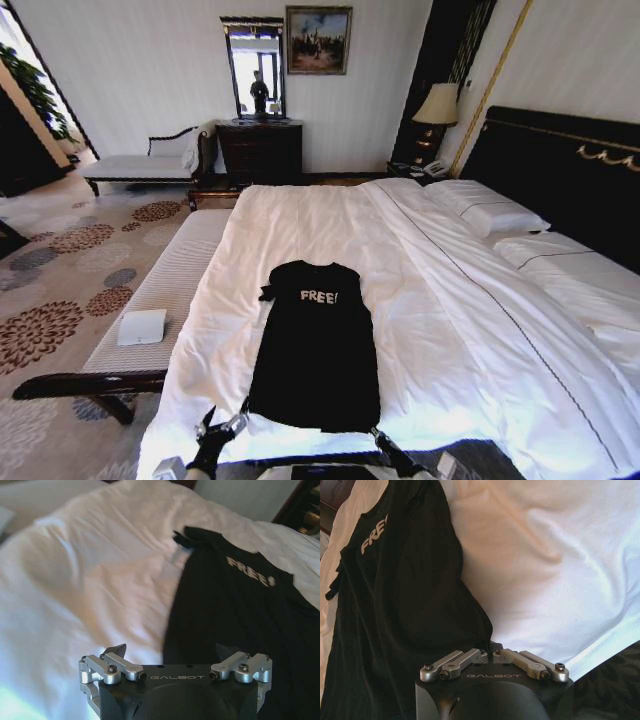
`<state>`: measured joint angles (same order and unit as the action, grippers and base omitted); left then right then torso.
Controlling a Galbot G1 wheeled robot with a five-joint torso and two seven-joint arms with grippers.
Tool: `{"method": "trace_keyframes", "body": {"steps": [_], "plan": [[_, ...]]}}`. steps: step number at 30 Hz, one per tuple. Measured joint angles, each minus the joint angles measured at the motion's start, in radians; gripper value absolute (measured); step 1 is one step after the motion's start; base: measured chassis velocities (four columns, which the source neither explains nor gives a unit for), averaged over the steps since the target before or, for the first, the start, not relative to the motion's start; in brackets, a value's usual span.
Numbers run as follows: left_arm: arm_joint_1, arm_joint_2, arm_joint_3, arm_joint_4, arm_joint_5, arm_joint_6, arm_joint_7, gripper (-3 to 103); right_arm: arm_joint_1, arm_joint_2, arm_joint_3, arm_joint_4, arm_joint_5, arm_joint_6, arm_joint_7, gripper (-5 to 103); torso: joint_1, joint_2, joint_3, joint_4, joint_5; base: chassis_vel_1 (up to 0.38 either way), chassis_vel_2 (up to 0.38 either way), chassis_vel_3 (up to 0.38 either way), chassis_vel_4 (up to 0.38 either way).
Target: Fold the clothes on the bed.
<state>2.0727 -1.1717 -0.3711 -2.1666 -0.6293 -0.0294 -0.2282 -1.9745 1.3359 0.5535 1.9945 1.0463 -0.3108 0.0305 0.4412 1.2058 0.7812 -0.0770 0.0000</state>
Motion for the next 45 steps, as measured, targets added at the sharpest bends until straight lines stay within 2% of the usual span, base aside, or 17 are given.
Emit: {"method": "trace_keyframes", "body": {"steps": [5, 8, 9, 11, 15, 17, 21, 22, 25, 28, 30, 31, 34, 36, 39, 45], "plan": [[-0.013, 0.001, 0.032, 0.022, 0.003, 0.001, -0.001, 100, -0.003, 0.000, 0.021, 0.006, 0.000, 0.003, 0.000, 0, 0.000, 0.000, 0.000, 0.0000, 0.0000, 0.000, 0.000, 0.000, 0.000], [-0.039, -0.002, 0.041, 0.039, -0.034, 0.017, -0.005, 102, -0.008, 0.001, 0.029, 0.011, 0.001, 0.005, 0.000, 0, 0.000, 0.000, 0.000, 0.0000, 0.0001, 0.000, 0.000, 0.000, 0.000], [-0.050, -0.005, 0.048, 0.046, -0.046, 0.026, -0.006, 98, -0.009, 0.001, 0.029, 0.011, 0.001, 0.006, 0.000, 0, 0.000, 0.000, 0.000, -0.0001, 0.0000, 0.000, 0.000, 0.000, 0.000], [-0.060, -0.008, 0.056, 0.053, -0.053, 0.032, -0.009, 98, -0.010, 0.001, 0.029, 0.012, 0.001, 0.007, -0.001, 0, 0.000, 0.000, 0.000, -0.0001, 0.0000, 0.000, 0.000, 0.000, 0.000], [-0.110, -0.016, 0.086, 0.098, -0.064, 0.047, -0.027, 80, -0.017, 0.001, 0.029, 0.017, -0.004, 0.009, -0.003, 0, 0.000, 0.000, 0.000, 0.0000, 0.0000, 0.000, 0.000, 0.000, 0.000], [-0.119, -0.017, 0.089, 0.104, -0.065, 0.047, -0.030, 80, -0.019, 0.002, 0.029, 0.019, -0.006, 0.010, -0.004, 0, 0.000, 0.000, 0.000, -0.0001, -0.0001, 0.000, 0.000, 0.000, 0.000], [-0.135, -0.014, 0.088, 0.115, -0.072, 0.048, -0.033, 58, -0.028, 0.002, 0.030, 0.019, -0.025, 0.016, -0.014, 0, 0.000, 0.000, 0.000, -0.0001, -0.0001, 0.000, 0.000, 0.000, 0.000], [-0.135, -0.014, 0.088, 0.115, -0.072, 0.048, -0.033, 58, -0.028, 0.002, 0.030, 0.019, -0.025, 0.016, -0.014, 0, 0.000, 0.000, 0.000, -0.0001, -0.0001, 0.000, 0.000, 0.000, 0.000], [-0.140, -0.016, 0.081, 0.117, -0.076, 0.046, -0.035, 42, -0.031, 0.004, 0.024, 0.012, -0.039, 0.024, -0.020, 0, 0.000, 0.000, 0.000, -0.0001, 0.0000, 0.000, 0.000, 0.000, 0.000], [-0.140, -0.017, 0.081, 0.118, -0.076, 0.044, -0.035, 36, -0.031, 0.006, 0.022, 0.012, -0.041, 0.025, -0.020, 0, 0.000, 0.000, 0.000, -0.0001, 0.0000, 0.000, 0.000, 0.000, 0.000], [-0.140, -0.017, 0.081, 0.118, -0.075, 0.043, -0.035, 26, -0.030, 0.007, 0.021, 0.015, -0.043, 0.025, -0.020, 0, 0.000, 0.000, 0.000, -0.0001, -0.0001, 0.000, 0.000, 0.000, 0.000], [-0.140, -0.017, 0.081, 0.118, -0.075, 0.043, -0.035, 26, -0.030, 0.007, 0.021, 0.015, -0.043, 0.025, -0.020, 0, 0.000, 0.000, 0.000, -0.0001, -0.0001, 0.000, 0.000, 0.000, 0.000], [-0.141, -0.019, 0.080, 0.118, -0.073, 0.042, -0.035, 10, -0.031, 0.007, 0.021, 0.015, -0.045, 0.026, -0.021, 0, 0.000, 0.000, 0.000, -0.0001, 0.0000, 0.000, 0.000, 0.000, 0.000], [-0.141, -0.020, 0.080, 0.118, -0.072, 0.042, -0.035, 10, -0.031, 0.007, 0.021, 0.015, -0.045, 0.027, -0.021, 0, 0.000, 0.000, 0.000, -0.0001, 0.0000, 0.000, 0.000, 0.000, 0.000], [-0.139, -0.019, 0.080, 0.117, -0.068, 0.042, -0.036, 0, -0.031, 0.007, 0.022, 0.015, -0.050, 0.028, -0.021, 0, 0.000, 0.000, 0.000, -0.0001, 0.0000, 0.000, 0.000, 0.000, 0.000], [-0.121, -0.032, 0.075, 0.099, -0.046, 0.029, -0.035, 0, -0.031, 0.005, 0.021, 0.021, -0.066, 0.035, -0.024, 0, 0.000, 0.000, 0.000, -0.0001, -0.0001, 0.000, 0.000, 0.000, 0.000]]}}
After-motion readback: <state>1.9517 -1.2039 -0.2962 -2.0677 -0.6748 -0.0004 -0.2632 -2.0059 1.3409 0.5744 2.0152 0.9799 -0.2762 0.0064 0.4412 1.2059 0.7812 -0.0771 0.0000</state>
